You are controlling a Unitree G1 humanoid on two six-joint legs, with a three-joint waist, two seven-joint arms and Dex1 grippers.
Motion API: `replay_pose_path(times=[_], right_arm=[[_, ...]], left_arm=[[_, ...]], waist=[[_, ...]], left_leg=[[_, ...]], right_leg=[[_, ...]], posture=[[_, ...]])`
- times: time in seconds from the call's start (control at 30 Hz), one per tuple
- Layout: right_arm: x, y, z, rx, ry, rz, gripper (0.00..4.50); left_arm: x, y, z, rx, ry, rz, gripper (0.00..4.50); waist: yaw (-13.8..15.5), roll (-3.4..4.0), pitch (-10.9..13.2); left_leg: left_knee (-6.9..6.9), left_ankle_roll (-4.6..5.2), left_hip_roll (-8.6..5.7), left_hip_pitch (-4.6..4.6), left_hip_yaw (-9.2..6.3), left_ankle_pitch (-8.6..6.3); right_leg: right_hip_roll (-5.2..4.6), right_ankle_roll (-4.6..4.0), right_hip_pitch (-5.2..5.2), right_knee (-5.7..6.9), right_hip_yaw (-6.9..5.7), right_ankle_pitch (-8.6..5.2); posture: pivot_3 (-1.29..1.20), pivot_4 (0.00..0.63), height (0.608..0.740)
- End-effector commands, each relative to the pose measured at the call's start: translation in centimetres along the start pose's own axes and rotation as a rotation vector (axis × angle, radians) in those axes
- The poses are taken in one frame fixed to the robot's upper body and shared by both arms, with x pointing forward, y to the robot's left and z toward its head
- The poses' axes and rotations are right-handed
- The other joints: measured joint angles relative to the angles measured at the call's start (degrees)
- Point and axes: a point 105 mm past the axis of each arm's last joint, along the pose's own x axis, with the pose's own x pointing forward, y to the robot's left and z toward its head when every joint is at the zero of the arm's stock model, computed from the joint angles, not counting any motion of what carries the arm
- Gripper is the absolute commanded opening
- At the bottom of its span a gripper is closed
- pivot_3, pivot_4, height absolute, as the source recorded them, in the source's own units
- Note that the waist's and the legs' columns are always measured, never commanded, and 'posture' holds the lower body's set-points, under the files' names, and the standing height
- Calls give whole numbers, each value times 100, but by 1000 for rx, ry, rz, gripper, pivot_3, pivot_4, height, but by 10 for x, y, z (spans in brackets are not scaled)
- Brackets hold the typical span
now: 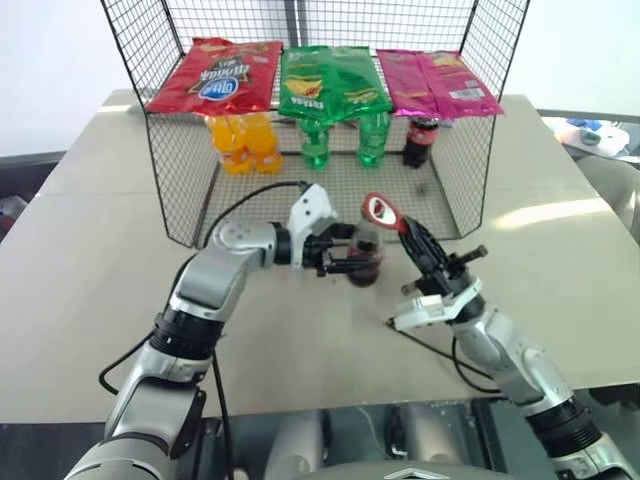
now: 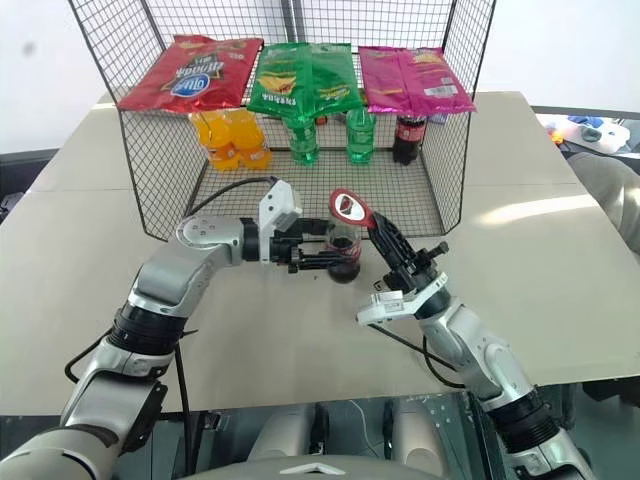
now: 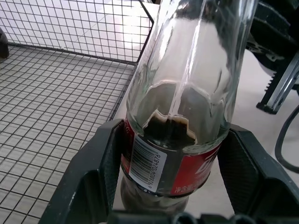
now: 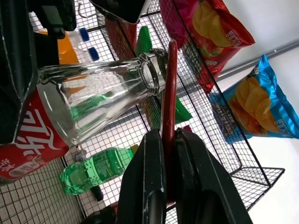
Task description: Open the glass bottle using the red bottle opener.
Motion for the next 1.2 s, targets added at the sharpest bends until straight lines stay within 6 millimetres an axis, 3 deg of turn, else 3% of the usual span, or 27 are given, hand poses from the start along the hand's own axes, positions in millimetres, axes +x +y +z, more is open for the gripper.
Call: replay_pose_path(times=[0.03,0.73,0.97,1.2], right_arm=[[-22,25,-17,-23,72,219,0],[-19,-35,-26,-153,48,381,0],[-4,-60,-17,-190,0,411,0],[12,-66,-9,-104,-1,412,0]], left_arm=[[6,-9,11,63,-29,-51,2548],[11,-9,-1,73,-14,-38,2548],[14,-9,-3,69,-21,-32,2548],[16,-10,-3,61,-34,-20,2548]], waist=[[3,0,0],[115,-1,-3],[114,-1,-3],[129,-1,-3]], left_leg=[[0,1,0,1,2,-1],[2,17,-2,4,18,-11],[2,18,-2,4,19,-11],[3,23,-2,1,17,-14]], right_leg=[[0,-2,0,0,3,-1],[0,-8,1,-6,14,-6],[1,-8,1,-6,15,-6],[0,-8,1,-7,13,-5]], posture=[[0,150,740],[0,150,740],[0,150,740],[0,150,740]])
